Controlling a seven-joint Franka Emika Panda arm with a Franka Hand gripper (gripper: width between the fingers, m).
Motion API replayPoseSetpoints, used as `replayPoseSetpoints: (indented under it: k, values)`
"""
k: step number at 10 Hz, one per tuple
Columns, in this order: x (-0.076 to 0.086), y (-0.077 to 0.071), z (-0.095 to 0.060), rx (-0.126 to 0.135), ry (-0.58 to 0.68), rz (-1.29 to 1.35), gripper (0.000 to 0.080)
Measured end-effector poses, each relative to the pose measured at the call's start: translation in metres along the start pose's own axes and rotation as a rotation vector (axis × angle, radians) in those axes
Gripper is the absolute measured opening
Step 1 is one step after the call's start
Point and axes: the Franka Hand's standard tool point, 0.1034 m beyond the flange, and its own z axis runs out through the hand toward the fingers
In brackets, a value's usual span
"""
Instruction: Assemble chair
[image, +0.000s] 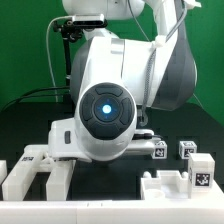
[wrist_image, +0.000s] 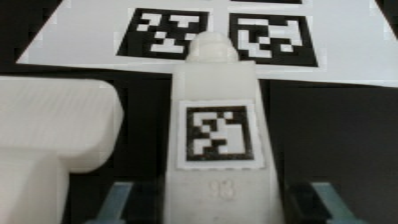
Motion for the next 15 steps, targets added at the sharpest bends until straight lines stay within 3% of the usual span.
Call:
replayPoseSetpoints:
  k: [4,5,6,8,10,11,12,13,15]
  values:
    - [-0.001,-0.002,-0.003,-0.001,-0.002,-0.004,0.0286]
    - [-0.009,-0.013,-0.024,-0.004,-0.006,-0.023,0.0287]
    - [-0.017,-0.021,-0.055,-0.006,0.031,-0.037,0.0287]
    - [-0.045,-0.021,-0.096,0.009,0.067,-0.041,0.0287]
    - [-0.024,-0.016,-0.112,-0.009,0.247,-0.038,0.0287]
    - [-0.028,-0.016,-0.114,-0.011,0.356,-0.041,0.0287]
    - [-0.034,-0.017,-0.108,-0.006,0.38,-0.038,0.0287]
    - [-0.025,-0.029,-0.125,0.001,0.454,-0.013,0.0287]
    - [-0.033,-0.059,-0.196,0.077,0.725,0.022,0.0287]
